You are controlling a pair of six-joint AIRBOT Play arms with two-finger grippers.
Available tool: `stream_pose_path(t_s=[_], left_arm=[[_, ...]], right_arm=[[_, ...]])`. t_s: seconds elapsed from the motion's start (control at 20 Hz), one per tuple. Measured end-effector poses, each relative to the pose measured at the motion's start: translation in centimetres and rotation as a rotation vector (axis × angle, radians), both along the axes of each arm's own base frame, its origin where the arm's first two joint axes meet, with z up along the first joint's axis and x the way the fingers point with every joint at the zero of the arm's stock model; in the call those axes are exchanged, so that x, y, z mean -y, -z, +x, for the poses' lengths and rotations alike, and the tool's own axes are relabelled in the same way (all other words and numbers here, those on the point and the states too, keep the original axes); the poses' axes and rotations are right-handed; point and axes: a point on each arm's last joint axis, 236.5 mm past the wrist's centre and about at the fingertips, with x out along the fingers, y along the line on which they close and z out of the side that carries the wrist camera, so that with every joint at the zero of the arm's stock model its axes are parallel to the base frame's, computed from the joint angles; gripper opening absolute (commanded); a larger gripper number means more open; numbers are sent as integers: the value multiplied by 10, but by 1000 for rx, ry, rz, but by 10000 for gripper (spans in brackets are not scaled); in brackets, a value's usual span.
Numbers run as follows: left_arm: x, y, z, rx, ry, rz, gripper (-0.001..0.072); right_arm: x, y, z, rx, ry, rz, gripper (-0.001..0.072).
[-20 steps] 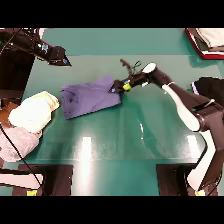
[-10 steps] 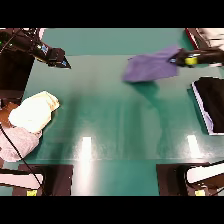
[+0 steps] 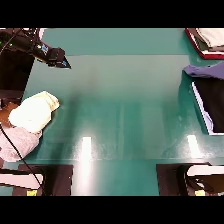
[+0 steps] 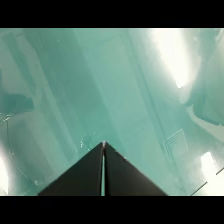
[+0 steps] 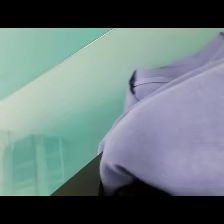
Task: Fold the shirts.
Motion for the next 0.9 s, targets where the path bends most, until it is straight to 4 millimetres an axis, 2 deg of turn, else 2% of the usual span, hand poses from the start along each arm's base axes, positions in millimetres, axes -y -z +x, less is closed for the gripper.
stream_pose_path(t_s=[0.1,0.25,0.45,0.55,0.65,0.9], left_arm=[[0,0,0,0,0,0,24],[0,0,0,0,0,-1,25],[0,0,0,1,-1,0,25],[0,0,1,6,0,0,25],[0,-1,2,9,0,-1,24],[0,-1,2,14,1,0,25]], right_arm=[[7,-13,-4,33,18,-17,11],[10,-47,-9,106,40,-69,11],[5,-90,-26,172,53,-135,11],[0,-103,-36,180,49,-156,12],[-1,-103,-49,135,59,-175,12],[11,-73,-93,-103,133,-215,15]])
